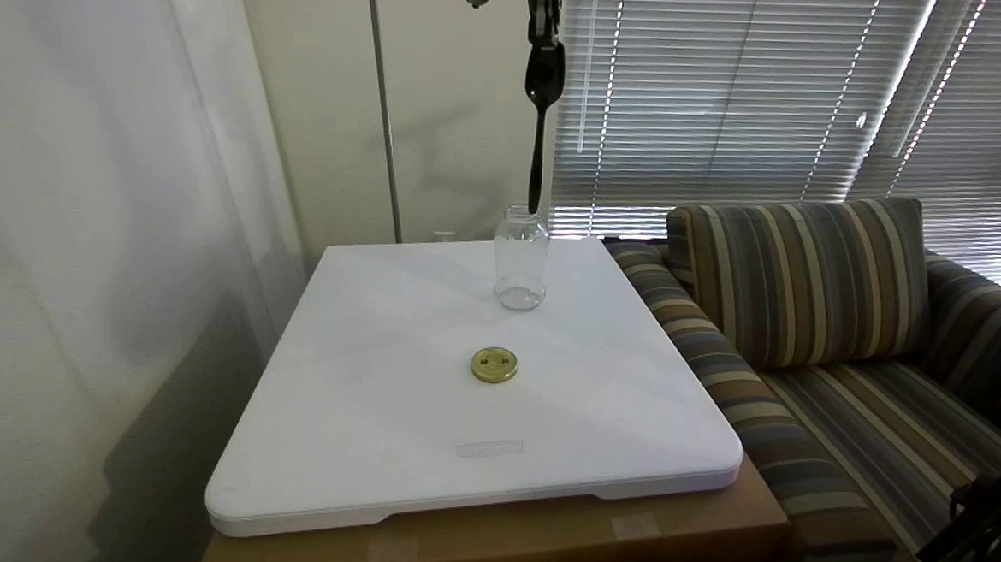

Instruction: Remove the black spatula from the glass jar

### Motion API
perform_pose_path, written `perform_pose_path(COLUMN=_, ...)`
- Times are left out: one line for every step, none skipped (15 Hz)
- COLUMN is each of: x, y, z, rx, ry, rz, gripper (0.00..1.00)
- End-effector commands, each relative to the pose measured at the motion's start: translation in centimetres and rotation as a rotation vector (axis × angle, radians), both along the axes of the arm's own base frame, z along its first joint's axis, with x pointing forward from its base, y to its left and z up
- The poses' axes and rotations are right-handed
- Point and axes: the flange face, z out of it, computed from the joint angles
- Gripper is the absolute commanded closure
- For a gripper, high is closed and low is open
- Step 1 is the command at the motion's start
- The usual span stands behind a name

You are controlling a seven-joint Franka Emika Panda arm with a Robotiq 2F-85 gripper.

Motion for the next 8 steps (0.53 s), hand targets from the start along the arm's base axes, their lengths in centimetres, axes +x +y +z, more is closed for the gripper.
perform_pose_path(x=-1.1, y=-0.3, z=1.9, rx=0.0, ry=0.028, rz=-0.022, gripper=0.99)
perform_pose_path(x=-1.2, y=-0.2, z=2.5, rx=0.002, ry=0.02, rz=-0.018, gripper=0.99)
perform_pose_path(x=-1.2, y=-0.1, z=3.0, rx=0.001, ry=0.008, rz=-0.016, gripper=0.99)
perform_pose_path(x=-1.1, y=0.1, z=3.6, rx=0.001, ry=-0.01, rz=-0.008, gripper=0.99)
perform_pose_path(x=-1.1, y=0.2, z=4.2, rx=0.004, ry=-0.032, rz=0.001, gripper=0.99)
perform_pose_path(x=-1.1, y=0.5, z=4.7, rx=0.012, ry=-0.051, rz=0.005, gripper=0.99)
perform_pose_path(x=-1.0, y=0.7, z=5.2, rx=0.025, ry=-0.06, rz=0.016, gripper=0.99)
perform_pose_path(x=-0.9, y=0.9, z=5.6, rx=0.044, ry=-0.067, rz=0.029, gripper=0.99)
